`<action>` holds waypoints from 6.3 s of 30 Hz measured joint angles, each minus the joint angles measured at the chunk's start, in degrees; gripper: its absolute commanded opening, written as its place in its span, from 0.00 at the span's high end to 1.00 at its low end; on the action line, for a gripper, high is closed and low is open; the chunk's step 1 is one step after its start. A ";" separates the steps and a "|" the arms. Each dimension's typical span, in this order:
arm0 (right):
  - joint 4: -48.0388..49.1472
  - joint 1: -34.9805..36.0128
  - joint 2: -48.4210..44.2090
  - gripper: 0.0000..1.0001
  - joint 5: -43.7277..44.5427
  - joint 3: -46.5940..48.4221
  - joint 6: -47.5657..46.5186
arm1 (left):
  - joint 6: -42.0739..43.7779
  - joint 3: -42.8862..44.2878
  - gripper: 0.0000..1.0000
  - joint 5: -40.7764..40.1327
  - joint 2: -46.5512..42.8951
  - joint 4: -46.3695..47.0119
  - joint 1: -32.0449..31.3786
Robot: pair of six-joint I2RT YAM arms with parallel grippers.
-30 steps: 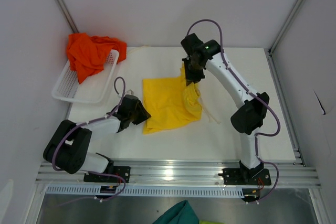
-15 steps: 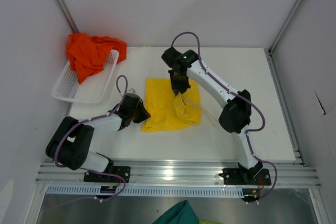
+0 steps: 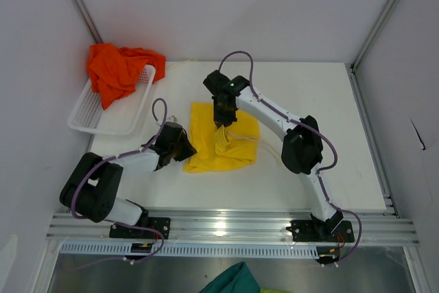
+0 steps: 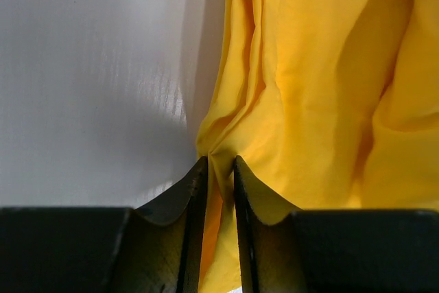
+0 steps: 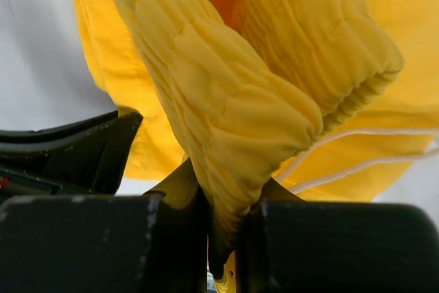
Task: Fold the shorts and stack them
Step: Fold the shorts
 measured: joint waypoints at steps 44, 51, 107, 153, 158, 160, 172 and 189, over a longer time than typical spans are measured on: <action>63.39 -2.91 -12.81 0.50 -29.62 -40.61 16.52 | 0.55 -3.32 0.17 0.39 -8.46 -4.17 0.76; 67.30 -4.04 -12.66 0.67 -30.18 -40.72 16.57 | 0.59 -5.55 0.10 -0.68 -20.44 -15.47 3.32; 33.24 -1.73 6.16 0.21 -10.69 -10.47 -6.21 | 5.05 7.93 0.42 17.59 14.69 18.60 18.71; 44.17 0.98 8.48 0.52 -17.49 -12.09 -9.09 | 2.43 7.98 0.96 28.79 22.99 34.10 22.05; 44.81 1.29 8.48 0.43 -17.53 -12.44 -9.09 | 2.38 7.98 0.85 29.24 23.06 34.53 22.10; 45.20 1.38 8.48 0.35 -17.97 -12.63 -9.09 | 2.36 7.98 0.76 29.49 23.08 34.75 22.08; 40.76 -0.70 -5.64 0.01 -20.24 -18.71 -10.82 | 1.18 8.24 0.12 31.41 23.08 35.76 22.01; 44.98 -25.38 -19.17 0.09 -29.90 -43.08 -13.88 | 0.96 3.26 0.09 26.88 14.10 30.42 24.28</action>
